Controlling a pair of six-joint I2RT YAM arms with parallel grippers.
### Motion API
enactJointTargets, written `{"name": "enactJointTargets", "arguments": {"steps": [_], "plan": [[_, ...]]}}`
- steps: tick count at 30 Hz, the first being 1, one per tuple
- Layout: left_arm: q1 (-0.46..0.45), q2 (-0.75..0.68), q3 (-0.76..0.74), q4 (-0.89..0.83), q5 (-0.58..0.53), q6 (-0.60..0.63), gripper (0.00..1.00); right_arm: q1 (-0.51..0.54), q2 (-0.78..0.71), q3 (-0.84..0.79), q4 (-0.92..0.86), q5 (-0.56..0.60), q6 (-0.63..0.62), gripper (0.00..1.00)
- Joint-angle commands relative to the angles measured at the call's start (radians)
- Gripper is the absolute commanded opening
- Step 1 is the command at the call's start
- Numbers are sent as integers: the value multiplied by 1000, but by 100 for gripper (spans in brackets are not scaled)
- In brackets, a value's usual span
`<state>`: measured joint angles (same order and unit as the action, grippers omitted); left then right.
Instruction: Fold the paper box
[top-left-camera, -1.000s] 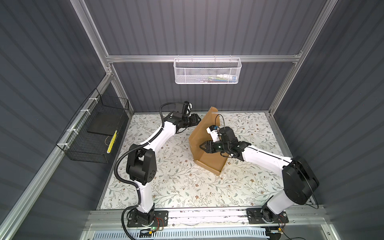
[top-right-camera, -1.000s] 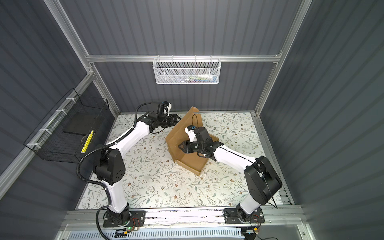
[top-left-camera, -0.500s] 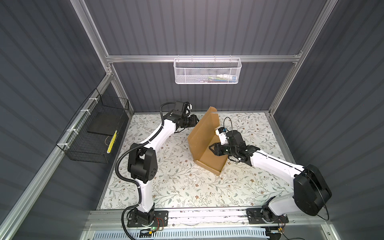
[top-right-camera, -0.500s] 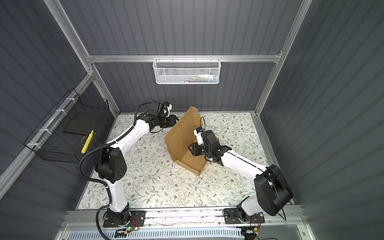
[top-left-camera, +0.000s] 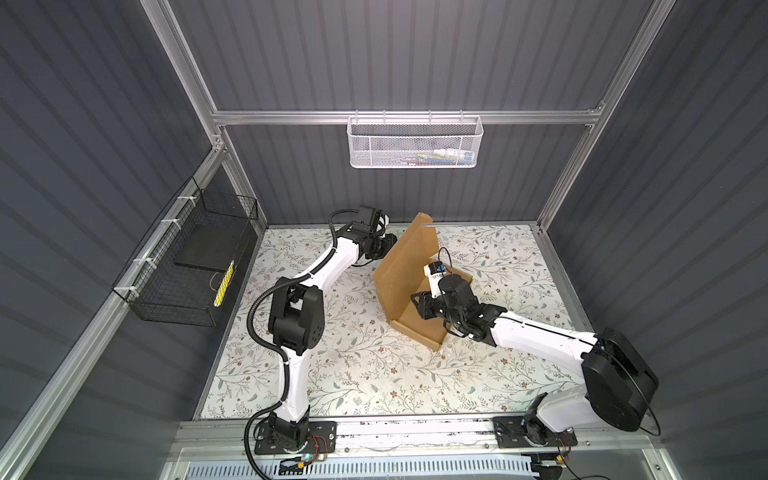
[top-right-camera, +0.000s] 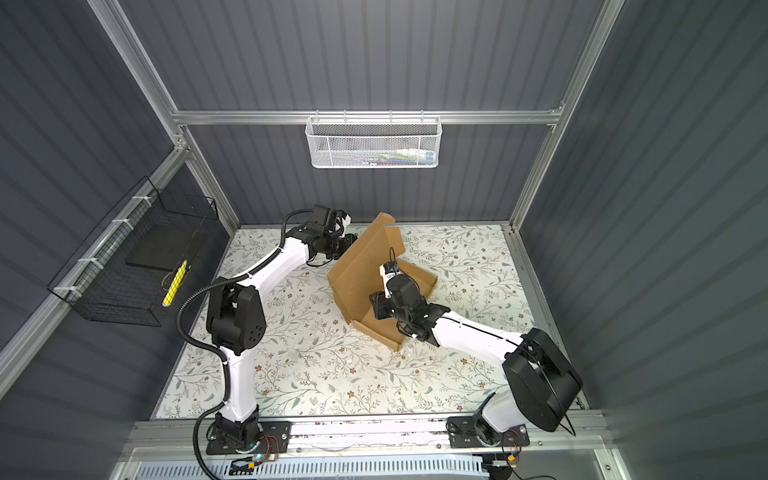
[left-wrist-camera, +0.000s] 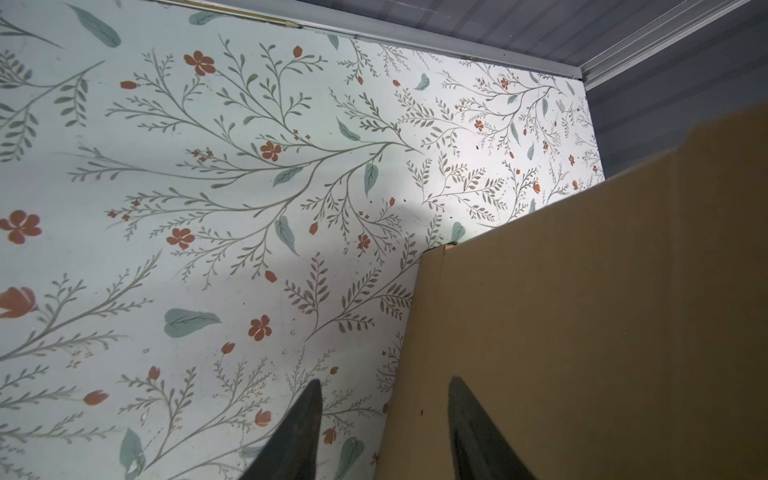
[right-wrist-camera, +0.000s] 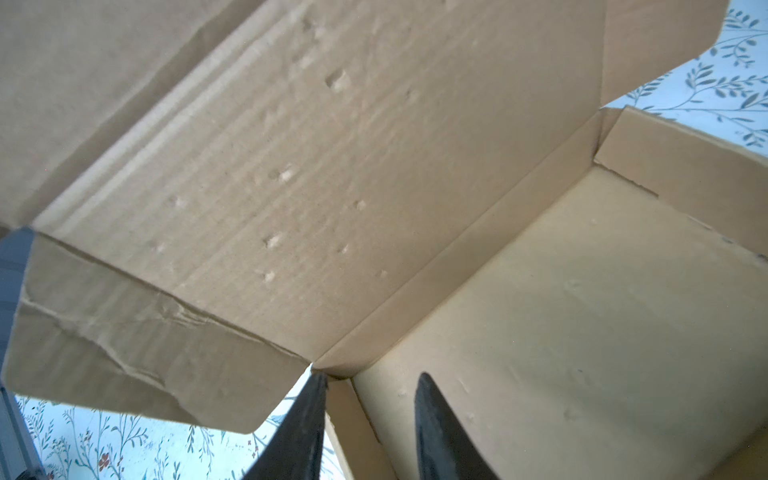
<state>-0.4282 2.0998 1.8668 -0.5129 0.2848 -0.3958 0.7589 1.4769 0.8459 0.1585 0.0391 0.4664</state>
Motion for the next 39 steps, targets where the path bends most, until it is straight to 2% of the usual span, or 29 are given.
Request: {"name": "enactJointTargets", "arguments": {"steps": [1,18,39], "plan": [[6,38,61,12,76,-3,50,28,47,30,60,43,21,38],[-16,148,194,2,187,-19,49,92,210,139,164,46,38,38],[-82,207,330,-66,227,7,49,114,327,273,211,59,-8,38]]}}
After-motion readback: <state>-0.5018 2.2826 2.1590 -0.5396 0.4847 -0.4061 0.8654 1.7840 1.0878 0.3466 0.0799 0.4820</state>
